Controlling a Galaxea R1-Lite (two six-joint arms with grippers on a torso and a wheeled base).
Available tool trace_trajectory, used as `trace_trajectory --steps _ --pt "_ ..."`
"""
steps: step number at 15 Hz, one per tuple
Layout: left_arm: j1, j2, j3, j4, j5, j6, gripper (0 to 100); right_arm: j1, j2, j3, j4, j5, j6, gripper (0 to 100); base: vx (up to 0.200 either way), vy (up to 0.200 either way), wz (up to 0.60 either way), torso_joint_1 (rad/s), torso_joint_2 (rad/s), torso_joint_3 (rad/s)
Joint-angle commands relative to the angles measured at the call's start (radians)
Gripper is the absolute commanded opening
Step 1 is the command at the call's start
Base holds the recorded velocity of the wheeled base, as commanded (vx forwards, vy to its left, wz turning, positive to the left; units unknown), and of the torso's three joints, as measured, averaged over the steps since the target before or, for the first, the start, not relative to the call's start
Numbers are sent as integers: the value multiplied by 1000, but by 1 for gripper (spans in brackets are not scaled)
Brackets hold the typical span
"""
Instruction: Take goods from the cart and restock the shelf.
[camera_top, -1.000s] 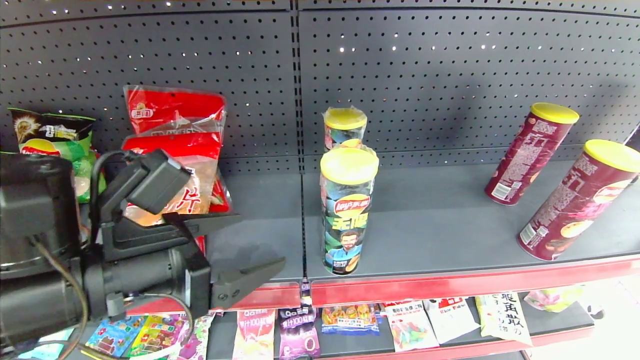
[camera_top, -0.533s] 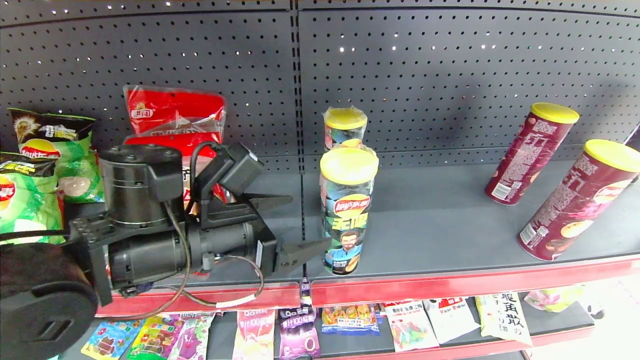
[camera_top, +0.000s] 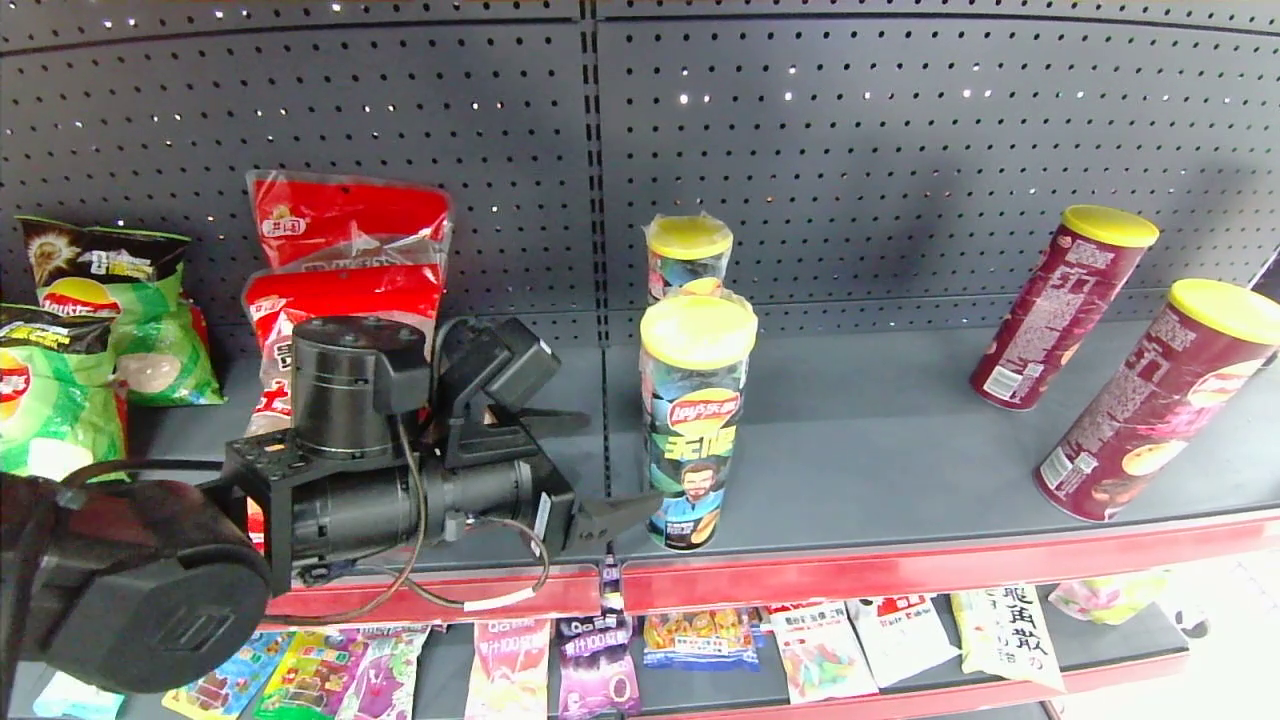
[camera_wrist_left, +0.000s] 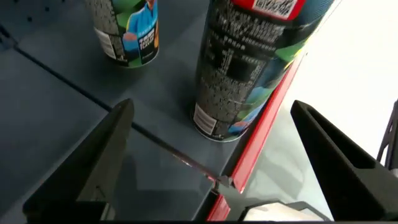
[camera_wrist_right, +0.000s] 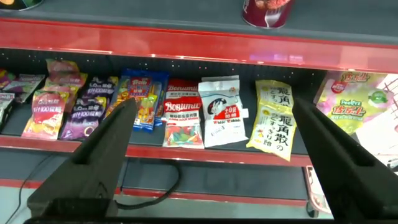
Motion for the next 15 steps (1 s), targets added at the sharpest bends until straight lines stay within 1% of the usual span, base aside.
trace_trajectory --steps 1,3,7,10,15 --pt "0 16 -1 0 1 0 100 0 2 0 0 0 -1 100 0 0 0 0 0 0" --pt "0 33 -12 0 2 0 100 0 2 -1 0 0 -1 100 0 0 0 0 0 0" --pt "0 67 -55 0 27 0 100 0 2 -1 0 0 -1 100 0 0 0 0 0 0" --pt "0 71 -56 1 39 0 100 0 2 0 0 0 -1 100 0 0 0 0 0 0" --pt "0 71 -53 1 41 0 100 0 2 -1 0 0 -1 100 0 0 0 0 0 0"
